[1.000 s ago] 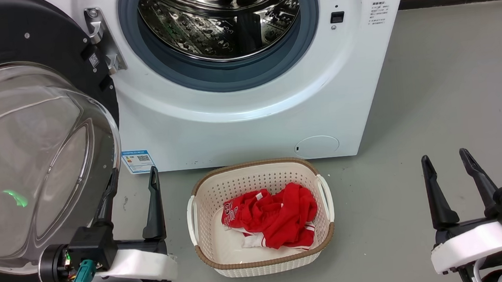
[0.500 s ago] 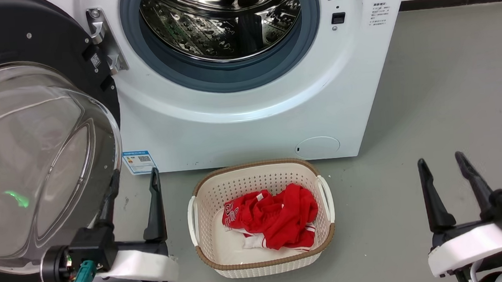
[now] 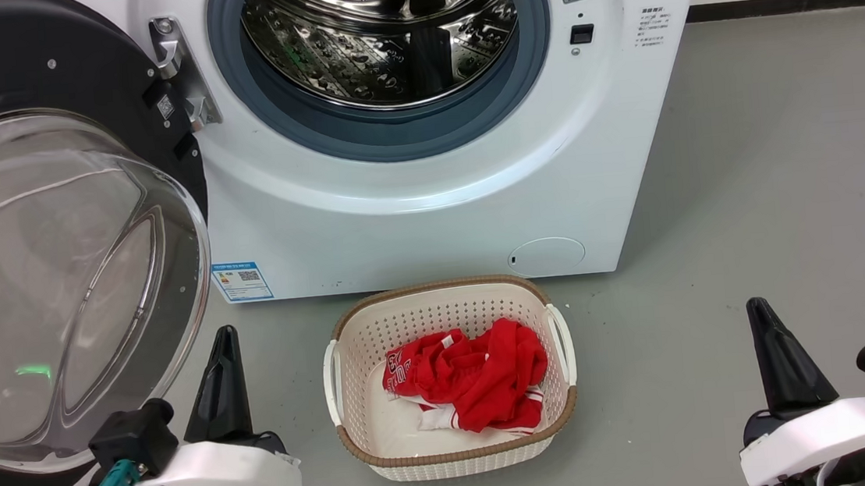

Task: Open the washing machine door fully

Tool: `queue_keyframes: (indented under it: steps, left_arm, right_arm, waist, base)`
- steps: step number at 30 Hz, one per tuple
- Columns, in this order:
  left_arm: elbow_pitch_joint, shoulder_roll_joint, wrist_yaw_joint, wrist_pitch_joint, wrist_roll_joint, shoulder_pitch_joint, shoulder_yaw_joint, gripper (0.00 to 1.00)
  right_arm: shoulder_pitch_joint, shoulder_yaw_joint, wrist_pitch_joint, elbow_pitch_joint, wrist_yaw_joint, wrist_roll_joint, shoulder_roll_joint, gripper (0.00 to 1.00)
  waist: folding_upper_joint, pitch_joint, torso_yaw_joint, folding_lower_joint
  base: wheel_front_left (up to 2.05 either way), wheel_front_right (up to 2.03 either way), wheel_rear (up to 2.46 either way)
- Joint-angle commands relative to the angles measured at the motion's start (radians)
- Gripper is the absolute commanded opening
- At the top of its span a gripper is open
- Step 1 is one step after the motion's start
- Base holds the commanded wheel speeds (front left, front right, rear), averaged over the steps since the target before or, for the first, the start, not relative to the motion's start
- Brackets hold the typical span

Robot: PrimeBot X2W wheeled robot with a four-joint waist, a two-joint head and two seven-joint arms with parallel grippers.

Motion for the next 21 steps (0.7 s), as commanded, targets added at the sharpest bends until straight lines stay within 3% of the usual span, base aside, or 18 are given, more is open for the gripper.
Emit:
queue_keyframes:
  steps: [1,21]
  left_arm:
    - [-0.012,0.003,-0.004,0.009,-0.038,-0.019,0.007,0.00]
    - [0.013,-0.001,-0.015,0.092,-0.393,-0.022,0.031,0.00]
  right_arm:
    - [-0.030,-0.001,0.003,-0.007,0.000,0.044,-0.008,0.00]
    - [-0.060,-0.003,0.046,0.047,0.000,0.414,-0.021,0.00]
  waist:
    - [0.0000,0.000,0.000,0.0000]
    - [0.0000,-0.010,-0.002,0.0000]
  base:
    - [0.00,0.00,0.00]
    - [0.00,0.00,0.00]
